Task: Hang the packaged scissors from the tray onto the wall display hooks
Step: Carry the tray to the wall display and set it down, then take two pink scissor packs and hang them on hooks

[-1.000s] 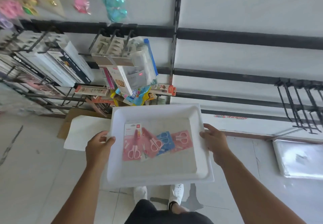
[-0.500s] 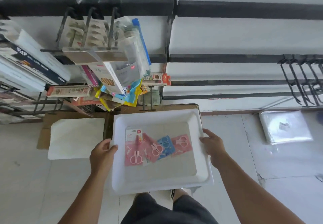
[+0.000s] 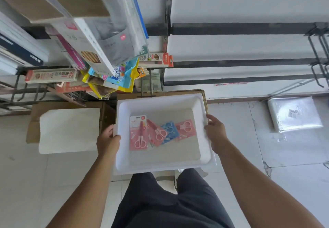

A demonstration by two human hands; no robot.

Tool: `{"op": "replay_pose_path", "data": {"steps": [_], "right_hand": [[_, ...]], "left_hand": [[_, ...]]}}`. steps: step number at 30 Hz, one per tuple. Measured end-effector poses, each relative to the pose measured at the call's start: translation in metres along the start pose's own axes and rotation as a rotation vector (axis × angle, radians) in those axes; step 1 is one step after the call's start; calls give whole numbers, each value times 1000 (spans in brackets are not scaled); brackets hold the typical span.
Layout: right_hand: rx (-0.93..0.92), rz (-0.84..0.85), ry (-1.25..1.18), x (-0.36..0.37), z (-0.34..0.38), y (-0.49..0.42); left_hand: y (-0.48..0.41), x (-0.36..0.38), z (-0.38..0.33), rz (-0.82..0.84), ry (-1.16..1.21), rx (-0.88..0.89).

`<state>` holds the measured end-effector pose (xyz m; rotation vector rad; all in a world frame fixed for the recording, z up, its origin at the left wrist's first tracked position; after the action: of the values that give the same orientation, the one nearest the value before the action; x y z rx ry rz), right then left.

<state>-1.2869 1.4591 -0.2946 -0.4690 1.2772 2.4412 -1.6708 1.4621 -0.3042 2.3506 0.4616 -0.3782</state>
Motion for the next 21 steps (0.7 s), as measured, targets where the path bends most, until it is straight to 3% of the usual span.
{"op": "replay_pose_path", "data": {"steps": [3,6,9,13,17,21], "right_hand": [[-39,-32,38,5,2,5],[-144,-187,370,10,4,19],[-348,-269,623,28,13,39],[-467,-113,657,69,14,44],[-429,112,686,117,7,30],[-407,224,787,162,1,8]], "left_hand": [[0,-1,0,-7,24,11],[9,-1,-5,-94,5,32],[23,3,-18,-172,-91,190],[33,19,-20,-135,-40,241],[29,38,-11,-65,-37,189],[11,55,5,7,-127,165]]}}
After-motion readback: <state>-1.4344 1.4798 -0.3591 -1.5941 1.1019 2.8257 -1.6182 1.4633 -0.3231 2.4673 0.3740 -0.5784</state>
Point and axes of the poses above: each hand's wrist, its own y-axis away from the middle knuckle, its own x-axis out of the palm, z = x × y, the point moved 6 cm from there along -y, towards the middle knuckle, and after that the axes turned 10 degrees about y, right-handed, at the moved point
